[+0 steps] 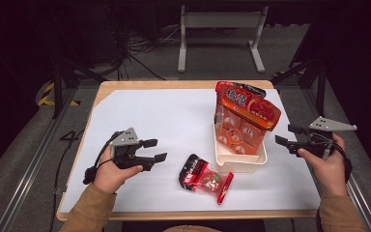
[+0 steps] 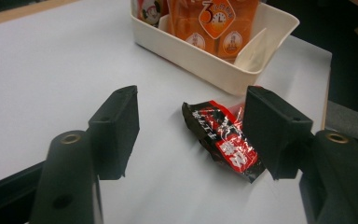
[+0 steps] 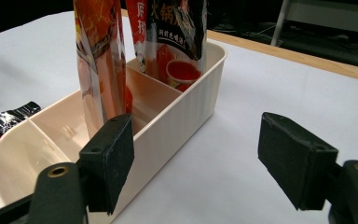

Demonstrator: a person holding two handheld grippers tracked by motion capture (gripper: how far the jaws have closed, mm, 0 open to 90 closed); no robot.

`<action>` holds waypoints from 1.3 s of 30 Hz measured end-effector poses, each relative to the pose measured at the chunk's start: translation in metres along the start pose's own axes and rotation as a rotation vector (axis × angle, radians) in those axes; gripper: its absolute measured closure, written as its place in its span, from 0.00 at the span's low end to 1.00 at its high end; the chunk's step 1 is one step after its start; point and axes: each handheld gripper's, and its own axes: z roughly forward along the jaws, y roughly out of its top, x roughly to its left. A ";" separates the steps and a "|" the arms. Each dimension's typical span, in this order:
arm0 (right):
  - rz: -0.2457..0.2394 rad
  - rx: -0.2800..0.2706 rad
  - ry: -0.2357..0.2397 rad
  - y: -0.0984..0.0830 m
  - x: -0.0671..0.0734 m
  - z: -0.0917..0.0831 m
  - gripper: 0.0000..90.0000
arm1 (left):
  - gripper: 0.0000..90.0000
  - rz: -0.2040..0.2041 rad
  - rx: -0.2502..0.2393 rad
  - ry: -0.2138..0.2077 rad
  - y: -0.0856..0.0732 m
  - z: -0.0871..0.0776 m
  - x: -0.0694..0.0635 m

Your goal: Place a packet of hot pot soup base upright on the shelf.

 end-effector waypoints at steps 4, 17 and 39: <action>0.001 0.001 0.005 0.000 0.000 0.002 0.30 | 0.45 -0.010 0.020 -0.020 -0.005 0.008 -0.002; 0.002 -0.010 0.021 0.002 0.000 0.005 0.29 | 0.34 -0.037 0.051 -0.028 -0.021 0.032 -0.008; 0.003 -0.012 0.034 0.004 0.003 0.012 0.28 | 0.31 -0.073 0.140 -0.083 -0.042 0.062 -0.016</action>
